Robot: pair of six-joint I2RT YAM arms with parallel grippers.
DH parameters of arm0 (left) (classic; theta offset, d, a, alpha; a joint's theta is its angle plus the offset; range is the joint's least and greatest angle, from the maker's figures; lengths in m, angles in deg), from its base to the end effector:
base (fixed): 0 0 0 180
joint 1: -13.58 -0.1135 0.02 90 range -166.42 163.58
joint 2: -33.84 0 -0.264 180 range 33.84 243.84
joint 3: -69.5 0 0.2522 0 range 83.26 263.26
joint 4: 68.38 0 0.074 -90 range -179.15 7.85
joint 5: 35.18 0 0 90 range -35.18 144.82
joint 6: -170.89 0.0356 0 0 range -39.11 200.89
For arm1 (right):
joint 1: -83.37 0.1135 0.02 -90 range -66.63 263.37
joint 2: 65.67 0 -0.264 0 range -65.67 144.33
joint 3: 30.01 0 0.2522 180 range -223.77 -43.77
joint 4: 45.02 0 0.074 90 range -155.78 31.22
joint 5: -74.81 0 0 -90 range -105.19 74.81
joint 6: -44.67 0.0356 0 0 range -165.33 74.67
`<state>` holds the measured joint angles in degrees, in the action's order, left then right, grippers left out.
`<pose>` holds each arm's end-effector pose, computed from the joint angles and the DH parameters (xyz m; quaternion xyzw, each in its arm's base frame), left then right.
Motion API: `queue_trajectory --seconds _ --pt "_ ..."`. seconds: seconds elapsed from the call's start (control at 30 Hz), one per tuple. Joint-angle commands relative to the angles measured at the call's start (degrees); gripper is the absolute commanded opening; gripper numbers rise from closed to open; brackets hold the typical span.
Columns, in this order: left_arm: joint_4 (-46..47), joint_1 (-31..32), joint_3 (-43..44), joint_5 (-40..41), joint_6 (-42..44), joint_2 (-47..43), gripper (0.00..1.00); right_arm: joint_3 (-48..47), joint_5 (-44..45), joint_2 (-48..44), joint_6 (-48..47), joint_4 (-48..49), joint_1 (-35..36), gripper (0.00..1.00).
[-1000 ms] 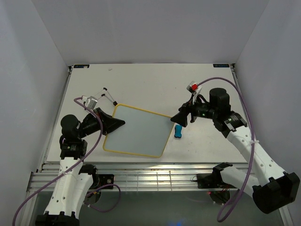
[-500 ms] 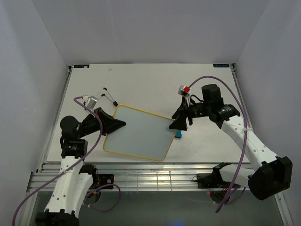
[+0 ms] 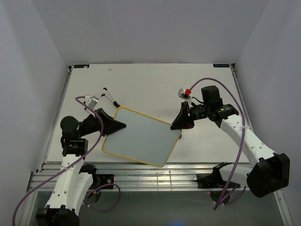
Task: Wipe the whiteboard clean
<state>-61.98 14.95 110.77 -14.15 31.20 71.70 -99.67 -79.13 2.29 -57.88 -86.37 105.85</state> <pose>0.1480 -0.0368 0.3053 0.1779 0.6616 -0.6008 0.4118 0.2114 0.1221 0.3085 -0.4458 0.6644 0.5086 0.3180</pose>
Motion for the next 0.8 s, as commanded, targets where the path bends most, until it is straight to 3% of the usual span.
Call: queue_trajectory --seconds 0.0,0.23,0.6,0.77 --pt "4.62 0.48 0.36 8.32 -4.45 -0.34 0.00 -0.35 1.89 -0.02 0.60 1.31 0.81 0.08" --pt "5.06 0.48 -0.70 12.80 -7.00 0.10 0.00 -0.53 3.91 -0.29 1.39 1.93 0.81 0.08" --pt "6.20 0.48 -1.49 11.75 -7.87 2.91 0.00 -0.09 2.33 1.56 3.06 3.95 0.81 0.08" --pt "6.91 0.48 -2.46 12.19 -8.23 3.53 0.16 0.26 2.15 1.64 2.98 4.13 0.81 0.08"
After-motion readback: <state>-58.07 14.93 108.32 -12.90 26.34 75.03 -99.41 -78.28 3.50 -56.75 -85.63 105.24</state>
